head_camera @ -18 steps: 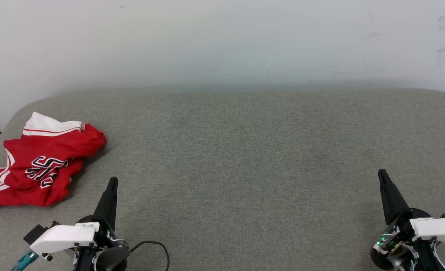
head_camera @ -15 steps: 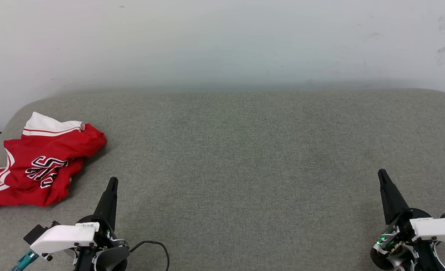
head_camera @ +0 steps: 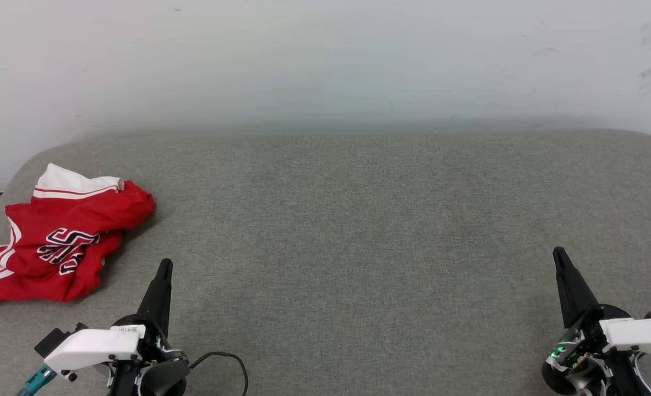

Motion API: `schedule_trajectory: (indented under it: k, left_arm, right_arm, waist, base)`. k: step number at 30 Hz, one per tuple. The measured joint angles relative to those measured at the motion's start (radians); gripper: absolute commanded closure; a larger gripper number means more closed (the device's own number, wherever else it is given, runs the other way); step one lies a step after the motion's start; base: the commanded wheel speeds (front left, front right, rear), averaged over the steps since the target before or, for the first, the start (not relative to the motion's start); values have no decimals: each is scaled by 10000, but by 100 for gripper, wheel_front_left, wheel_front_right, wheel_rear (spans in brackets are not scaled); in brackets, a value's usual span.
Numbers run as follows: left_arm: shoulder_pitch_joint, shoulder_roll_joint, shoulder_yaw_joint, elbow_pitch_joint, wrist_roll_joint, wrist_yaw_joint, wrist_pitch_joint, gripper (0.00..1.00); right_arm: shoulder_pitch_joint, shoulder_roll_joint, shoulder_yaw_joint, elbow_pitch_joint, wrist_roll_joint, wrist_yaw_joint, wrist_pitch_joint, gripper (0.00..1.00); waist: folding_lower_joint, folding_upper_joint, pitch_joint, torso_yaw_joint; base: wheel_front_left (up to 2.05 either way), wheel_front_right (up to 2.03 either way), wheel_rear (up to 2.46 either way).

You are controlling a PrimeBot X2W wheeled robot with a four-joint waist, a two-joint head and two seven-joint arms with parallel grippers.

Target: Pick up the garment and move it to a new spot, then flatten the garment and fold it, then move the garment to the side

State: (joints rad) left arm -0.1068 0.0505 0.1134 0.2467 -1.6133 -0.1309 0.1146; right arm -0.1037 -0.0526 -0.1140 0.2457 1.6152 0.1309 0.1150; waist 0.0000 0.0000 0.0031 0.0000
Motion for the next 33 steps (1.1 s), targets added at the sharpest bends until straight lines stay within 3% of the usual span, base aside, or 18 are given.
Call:
schedule_trajectory:
  k: [16,17,27,33]
  left_arm:
    - [0,0,0,0,0,0,0,100]
    - [24,-6,-12,67,0,2,-2,0]
    - [435,-46,-140,326,115,4,-311,0]
    - [435,-46,-75,278,842,6,-579,0]
  right_arm:
    - [0,0,0,0,0,0,0,100]
    - [34,0,2,56,4,0,0,0]
    - [503,8,-6,343,-261,-2,-282,0]
    - [643,8,-77,104,-1039,-2,-591,0]
  waist:
    - [0,0,0,0]
    - [-1,0,0,0]
    - [0,0,6,-6]
    - [0,0,7,-12]
  base:
    - [0,0,0]
    - [0,0,0]
    - [0,0,0]
    - [0,0,0]
